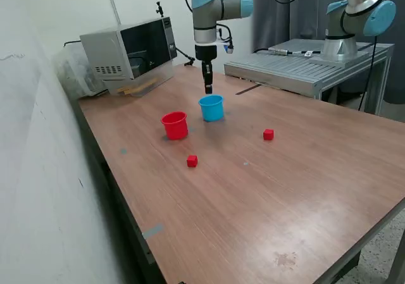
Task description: Place red objects in the red bin, and blue objects in the blue bin.
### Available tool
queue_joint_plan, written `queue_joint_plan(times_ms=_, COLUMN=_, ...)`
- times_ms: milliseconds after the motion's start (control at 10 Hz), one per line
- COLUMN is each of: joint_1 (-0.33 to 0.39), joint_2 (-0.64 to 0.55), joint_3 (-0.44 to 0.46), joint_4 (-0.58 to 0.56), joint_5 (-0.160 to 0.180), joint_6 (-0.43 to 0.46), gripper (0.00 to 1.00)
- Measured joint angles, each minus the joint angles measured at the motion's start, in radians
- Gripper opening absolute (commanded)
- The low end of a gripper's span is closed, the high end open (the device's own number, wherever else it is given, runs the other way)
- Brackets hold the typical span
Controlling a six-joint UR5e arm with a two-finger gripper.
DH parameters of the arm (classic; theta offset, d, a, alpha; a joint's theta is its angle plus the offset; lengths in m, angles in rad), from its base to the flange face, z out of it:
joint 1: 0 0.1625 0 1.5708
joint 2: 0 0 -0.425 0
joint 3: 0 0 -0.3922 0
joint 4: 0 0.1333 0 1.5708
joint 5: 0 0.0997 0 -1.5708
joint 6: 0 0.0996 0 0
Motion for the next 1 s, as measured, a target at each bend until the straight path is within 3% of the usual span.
queue_joint_plan(times_ms=100, joint_1=-0.003, joint_2=0.000, joint_3=0.009, joint_4=0.000, joint_5=0.000, joint_6=-0.001, gripper=1.00)
queue_joint_plan(times_ms=700, joint_1=0.000, joint_2=0.001, joint_3=0.025, joint_4=-0.002, joint_5=0.001, joint_6=-0.021, gripper=1.00)
queue_joint_plan(times_ms=800, joint_1=0.017, joint_2=-0.001, joint_3=0.026, joint_4=-0.002, joint_5=0.003, joint_6=-0.046, gripper=1.00)
queue_joint_plan(times_ms=1000, joint_1=0.073, joint_2=-0.017, joint_3=0.045, joint_4=-0.002, joint_5=0.006, joint_6=-0.187, gripper=1.00)
